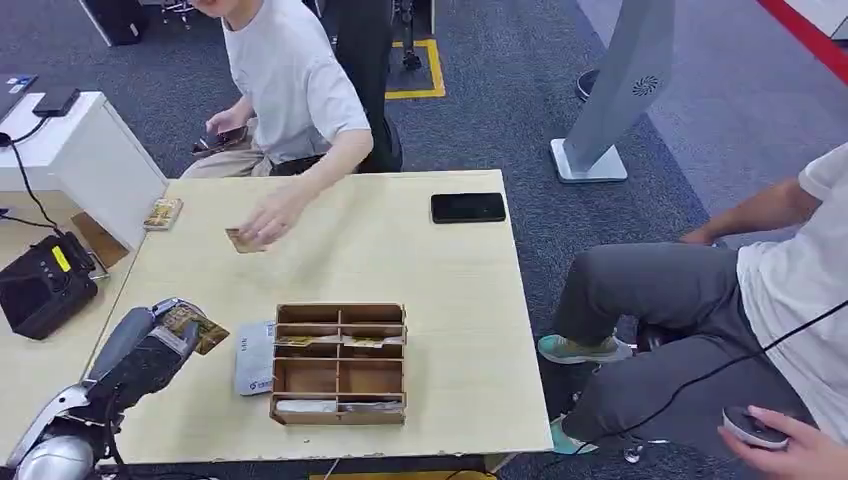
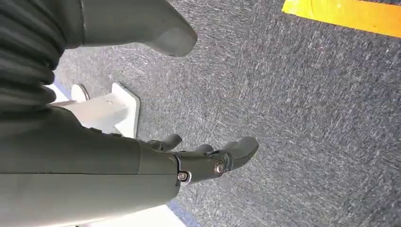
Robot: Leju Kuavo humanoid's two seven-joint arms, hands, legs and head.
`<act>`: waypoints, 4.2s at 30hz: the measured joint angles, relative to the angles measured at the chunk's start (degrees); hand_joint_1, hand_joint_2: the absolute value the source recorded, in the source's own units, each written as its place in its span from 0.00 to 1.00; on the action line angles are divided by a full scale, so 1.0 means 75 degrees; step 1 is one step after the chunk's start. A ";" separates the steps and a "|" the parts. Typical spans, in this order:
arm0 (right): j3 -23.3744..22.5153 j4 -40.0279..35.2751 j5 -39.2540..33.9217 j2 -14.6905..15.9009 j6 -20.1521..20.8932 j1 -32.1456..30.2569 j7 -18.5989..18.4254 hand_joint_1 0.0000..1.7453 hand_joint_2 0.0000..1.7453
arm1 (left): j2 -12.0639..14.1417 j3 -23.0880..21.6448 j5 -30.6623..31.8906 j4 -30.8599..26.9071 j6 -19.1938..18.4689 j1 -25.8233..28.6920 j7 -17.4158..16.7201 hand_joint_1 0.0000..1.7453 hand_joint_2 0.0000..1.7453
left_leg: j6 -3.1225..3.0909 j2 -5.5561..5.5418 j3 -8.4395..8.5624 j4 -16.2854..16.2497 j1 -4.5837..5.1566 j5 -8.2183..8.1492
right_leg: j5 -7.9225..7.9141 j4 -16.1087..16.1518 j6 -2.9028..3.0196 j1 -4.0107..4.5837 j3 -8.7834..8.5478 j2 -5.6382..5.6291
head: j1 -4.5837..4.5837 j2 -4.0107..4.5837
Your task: Pass the card to the sensor for recognition and then transmit it.
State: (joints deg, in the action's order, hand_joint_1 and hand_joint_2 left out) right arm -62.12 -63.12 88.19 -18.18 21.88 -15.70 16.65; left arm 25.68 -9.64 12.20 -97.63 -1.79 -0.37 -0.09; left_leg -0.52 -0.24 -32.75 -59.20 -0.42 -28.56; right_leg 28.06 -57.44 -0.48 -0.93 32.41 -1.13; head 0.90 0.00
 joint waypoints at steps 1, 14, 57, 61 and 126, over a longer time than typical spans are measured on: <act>-0.0009 0.0000 0.0000 0.0000 0.0000 -0.0002 0.0000 0.00 1.00 | -0.0011 0.0012 0.0015 -0.0021 0.0000 0.0094 -0.0012 1.00 1.00 | 0.0000 0.0000 0.0001 0.0000 0.0000 0.0000 | 0.0000 0.0000 0.0000 0.0000 0.0000 -0.0001 | 0.0003 0.0000; -0.0055 -0.0044 -0.0012 -0.0003 0.0035 -0.0010 -0.0058 0.00 1.00 | -0.0189 0.0149 0.0186 -0.0163 0.0032 0.0779 -0.0038 1.00 1.00 | 0.0000 -0.0003 0.0001 0.0000 0.0001 0.0000 | 0.0000 0.0000 0.0000 -0.0001 -0.0001 0.0005 | 0.0000 0.0000; 0.1341 -0.0822 -0.1035 -0.0006 0.0361 -0.0735 -0.0816 0.00 1.00 | -0.1239 0.0108 0.2622 0.0801 0.1874 0.0293 -0.0064 1.00 1.00 | 0.0000 -0.0002 0.0003 -0.0001 0.0001 0.0000 | -0.0001 0.0001 -0.0001 0.0000 0.0000 0.0006 | 0.0000 0.0000; 0.1344 -0.0822 -0.1014 -0.0009 0.0361 -0.0735 -0.0790 0.00 1.00 | -0.1244 0.0079 0.2754 0.0903 0.1854 0.0300 -0.0076 1.00 1.00 | 0.0000 -0.0002 0.0003 -0.0001 0.0001 0.0000 | -0.0001 0.0002 -0.0001 0.0000 0.0000 0.0006 | 0.0000 0.0000; 0.1577 -0.0874 -0.0968 -0.0009 0.0251 -0.0800 -0.0731 0.00 1.00 | -0.1830 -0.0638 0.2672 0.1827 0.2331 -0.0236 -0.0099 1.00 1.00 | -0.0001 -0.0003 0.0002 -0.0002 0.0002 0.0000 | -0.0001 0.0001 -0.0001 -0.0001 0.0000 0.0006 | 0.0000 0.0000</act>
State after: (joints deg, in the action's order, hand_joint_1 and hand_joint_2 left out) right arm -50.29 -69.68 80.94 -18.25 23.76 -21.70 11.17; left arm 11.96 -14.43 32.24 -83.93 15.69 -2.14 -0.83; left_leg -0.53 -0.26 -32.74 -59.22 -0.41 -28.56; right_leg 28.05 -57.43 -0.48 -0.94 32.41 -1.08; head 0.90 0.00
